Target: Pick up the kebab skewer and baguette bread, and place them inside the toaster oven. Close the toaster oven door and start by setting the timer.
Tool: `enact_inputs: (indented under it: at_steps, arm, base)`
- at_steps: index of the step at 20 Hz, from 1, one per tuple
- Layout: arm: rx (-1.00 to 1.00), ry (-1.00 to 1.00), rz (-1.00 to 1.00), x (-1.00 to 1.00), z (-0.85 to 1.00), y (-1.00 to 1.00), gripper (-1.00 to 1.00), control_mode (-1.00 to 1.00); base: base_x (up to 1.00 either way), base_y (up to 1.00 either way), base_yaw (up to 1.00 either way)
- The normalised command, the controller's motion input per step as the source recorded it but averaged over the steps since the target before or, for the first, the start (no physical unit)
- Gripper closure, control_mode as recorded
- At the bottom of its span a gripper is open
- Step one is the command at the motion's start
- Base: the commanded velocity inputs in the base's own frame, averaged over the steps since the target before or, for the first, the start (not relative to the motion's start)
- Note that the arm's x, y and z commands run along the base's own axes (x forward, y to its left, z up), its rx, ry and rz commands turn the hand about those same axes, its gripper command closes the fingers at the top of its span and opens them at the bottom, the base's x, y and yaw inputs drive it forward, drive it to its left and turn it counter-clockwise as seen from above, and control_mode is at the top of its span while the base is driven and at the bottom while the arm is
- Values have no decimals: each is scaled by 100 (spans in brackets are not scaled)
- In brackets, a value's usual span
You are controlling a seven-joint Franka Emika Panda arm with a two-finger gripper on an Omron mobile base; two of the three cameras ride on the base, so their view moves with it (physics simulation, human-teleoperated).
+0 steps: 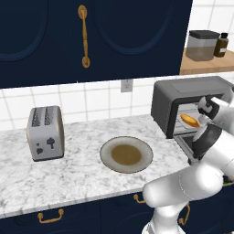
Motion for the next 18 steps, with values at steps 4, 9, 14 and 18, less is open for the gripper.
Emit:
enact_inputs:
  at_steps: [4, 9, 14, 18]
  arm:
    - [0, 2, 8, 37, -12, -1, 100, -100]
    - [0, 2, 6, 18, -22, -7, 100, -100]
    - [0, 1, 4, 5, -19, -12, 100, -100]
    - [0, 0, 4, 2, -4, -4, -100, -100]
  base:
    - [0, 0, 0]
    - [0, 0, 0]
    - [0, 0, 0]
    - [0, 0, 0]
